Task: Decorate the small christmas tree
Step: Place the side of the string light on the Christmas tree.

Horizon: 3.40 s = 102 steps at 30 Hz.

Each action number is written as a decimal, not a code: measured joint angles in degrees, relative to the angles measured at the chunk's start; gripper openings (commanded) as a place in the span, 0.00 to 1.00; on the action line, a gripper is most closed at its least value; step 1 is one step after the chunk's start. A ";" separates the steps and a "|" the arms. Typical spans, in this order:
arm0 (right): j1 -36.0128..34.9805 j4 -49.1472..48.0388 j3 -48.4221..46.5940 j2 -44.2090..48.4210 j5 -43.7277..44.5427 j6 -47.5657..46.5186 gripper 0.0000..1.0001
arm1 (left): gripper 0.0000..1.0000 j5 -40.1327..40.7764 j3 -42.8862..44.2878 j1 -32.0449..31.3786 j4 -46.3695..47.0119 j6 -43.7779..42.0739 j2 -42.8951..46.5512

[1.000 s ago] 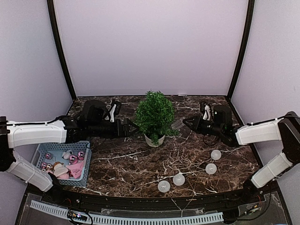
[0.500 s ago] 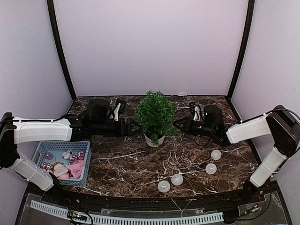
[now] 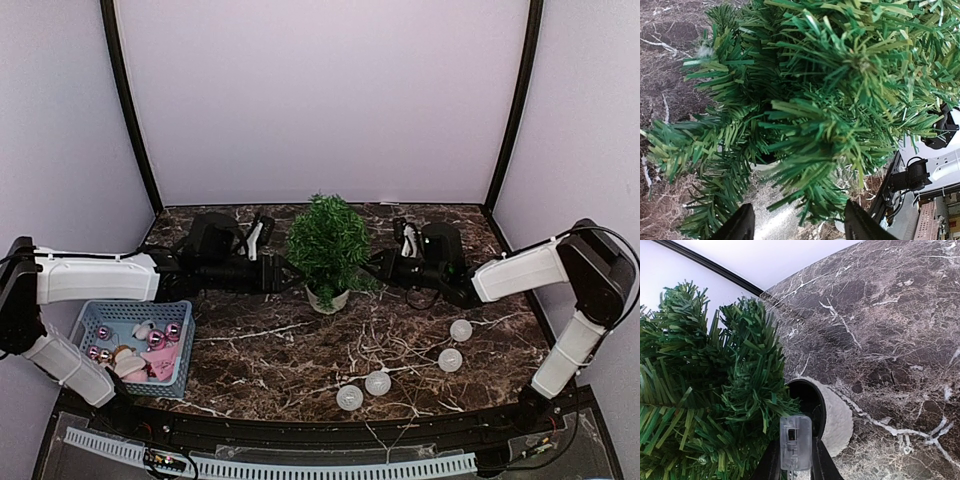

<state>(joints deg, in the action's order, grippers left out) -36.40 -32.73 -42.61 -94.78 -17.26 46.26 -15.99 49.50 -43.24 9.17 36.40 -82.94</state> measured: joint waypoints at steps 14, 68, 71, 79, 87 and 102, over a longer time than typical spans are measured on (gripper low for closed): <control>-3.52 7.85 -4.96 -1.84 6.99 -2.69 0.07 | 0.14 -3.65 0.48 0.00 3.28 0.79 -2.69; -7.69 16.52 -6.75 4.24 12.00 -5.09 0.60 | 0.00 2.29 -1.18 0.02 1.38 1.92 -0.24; -7.67 16.55 -5.03 5.53 12.68 -4.70 0.50 | 0.00 1.81 -1.18 0.02 1.38 1.51 -0.24; -6.91 16.35 -3.43 5.20 11.52 -3.87 0.34 | 0.00 1.42 -1.09 0.02 1.36 0.87 -0.24; -4.61 14.47 -4.79 0.39 8.15 -3.72 0.27 | 0.00 1.40 -0.94 0.02 1.20 0.72 -0.28; -4.48 6.23 -7.48 -6.58 1.57 -2.75 0.20 | 0.00 1.18 -0.68 0.02 0.59 0.66 -0.68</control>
<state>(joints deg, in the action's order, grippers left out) -40.88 -26.50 -50.09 -101.36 -15.68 43.51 -14.81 48.82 -43.22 9.76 37.06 -83.61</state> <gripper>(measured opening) 0.233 0.002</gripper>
